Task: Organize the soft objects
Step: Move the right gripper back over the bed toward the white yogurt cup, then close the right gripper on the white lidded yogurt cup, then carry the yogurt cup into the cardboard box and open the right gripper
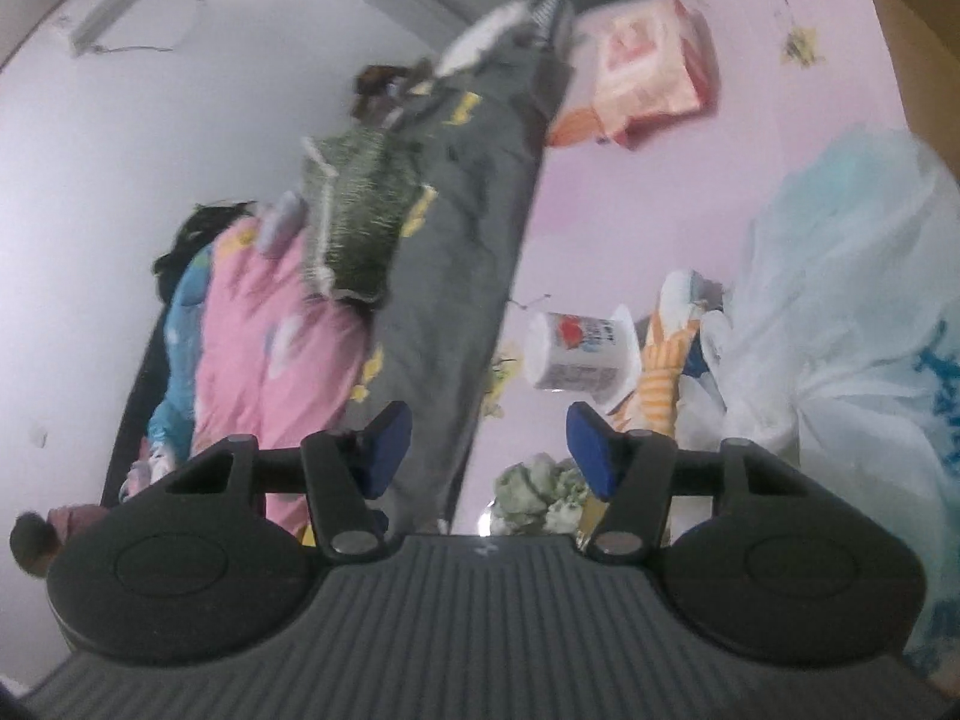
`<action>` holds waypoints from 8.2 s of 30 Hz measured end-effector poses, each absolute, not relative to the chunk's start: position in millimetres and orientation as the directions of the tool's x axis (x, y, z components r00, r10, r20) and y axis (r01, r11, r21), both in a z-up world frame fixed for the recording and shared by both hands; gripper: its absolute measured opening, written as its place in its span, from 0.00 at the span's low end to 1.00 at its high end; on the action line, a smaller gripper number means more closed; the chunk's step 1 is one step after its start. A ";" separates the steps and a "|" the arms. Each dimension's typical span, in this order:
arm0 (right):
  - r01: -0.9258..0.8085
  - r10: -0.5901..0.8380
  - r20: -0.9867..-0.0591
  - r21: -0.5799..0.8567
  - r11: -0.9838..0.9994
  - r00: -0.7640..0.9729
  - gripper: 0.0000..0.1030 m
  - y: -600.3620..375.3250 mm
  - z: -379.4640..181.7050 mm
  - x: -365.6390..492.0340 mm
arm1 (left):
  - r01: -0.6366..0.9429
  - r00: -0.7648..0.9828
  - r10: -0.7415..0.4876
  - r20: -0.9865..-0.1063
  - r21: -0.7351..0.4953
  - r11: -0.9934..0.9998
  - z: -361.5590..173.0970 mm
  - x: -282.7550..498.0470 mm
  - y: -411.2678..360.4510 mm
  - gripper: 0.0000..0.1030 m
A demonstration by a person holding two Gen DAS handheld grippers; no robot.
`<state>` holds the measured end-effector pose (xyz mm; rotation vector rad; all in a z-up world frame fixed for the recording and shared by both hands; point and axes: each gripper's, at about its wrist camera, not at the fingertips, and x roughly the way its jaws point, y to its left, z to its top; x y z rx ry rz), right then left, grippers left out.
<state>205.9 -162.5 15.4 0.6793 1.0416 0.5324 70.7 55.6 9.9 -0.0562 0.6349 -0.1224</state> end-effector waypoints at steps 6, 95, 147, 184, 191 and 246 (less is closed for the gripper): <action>-0.025 0.670 -0.574 0.751 0.660 0.471 0.57 -170.9 8.0 222.5 | 0.081 0.793 -0.109 -0.600 -0.074 0.994 5.2 134.2 43.9 0.60; 0.052 0.724 -0.659 0.746 0.664 0.204 0.47 -67.5 -89.8 302.9 | 0.100 0.670 -0.155 -0.726 -0.119 0.988 -28.6 127.4 124.5 0.53; 0.032 0.769 -0.603 0.791 0.611 0.211 0.46 -97.6 -67.7 280.7 | 0.264 0.657 -0.205 -0.725 -0.034 0.964 -24.1 136.2 51.1 0.63; 0.376 0.561 -0.648 0.759 0.531 0.515 0.55 -459.6 -7.2 91.4 | 0.736 0.255 -0.539 -0.803 -0.201 0.647 21.6 89.9 -253.0 0.55; 0.442 0.529 -0.730 0.683 0.582 0.433 0.56 -471.8 -45.2 93.6 | 0.719 0.292 -0.549 -0.783 -0.198 0.666 29.1 91.3 -244.9 0.56; -0.075 0.422 -0.907 0.421 0.904 -0.002 0.88 -428.2 25.5 133.0 | 0.363 0.561 -0.412 -0.718 -0.234 0.902 19.6 108.5 -78.6 0.60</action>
